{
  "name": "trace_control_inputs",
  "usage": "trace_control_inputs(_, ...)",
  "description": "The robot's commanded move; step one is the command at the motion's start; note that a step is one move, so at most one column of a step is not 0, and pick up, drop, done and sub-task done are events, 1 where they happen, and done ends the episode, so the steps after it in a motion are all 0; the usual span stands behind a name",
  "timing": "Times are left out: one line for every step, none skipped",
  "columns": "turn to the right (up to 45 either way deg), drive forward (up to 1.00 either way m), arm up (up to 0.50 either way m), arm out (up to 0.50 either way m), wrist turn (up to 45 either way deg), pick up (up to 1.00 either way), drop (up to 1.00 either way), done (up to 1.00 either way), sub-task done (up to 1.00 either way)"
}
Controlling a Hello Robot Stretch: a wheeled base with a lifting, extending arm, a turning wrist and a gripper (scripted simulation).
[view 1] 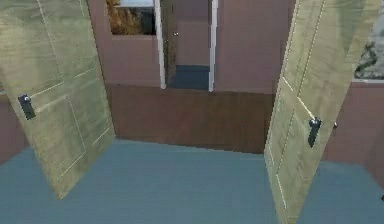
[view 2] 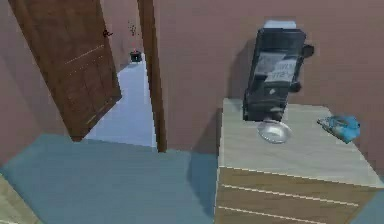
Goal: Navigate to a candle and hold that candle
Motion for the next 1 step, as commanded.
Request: trace_control_inputs(0.0, 1.00, 0.00, 0.00, 0.0, 0.00, 0.00, 0.00, 0.00)
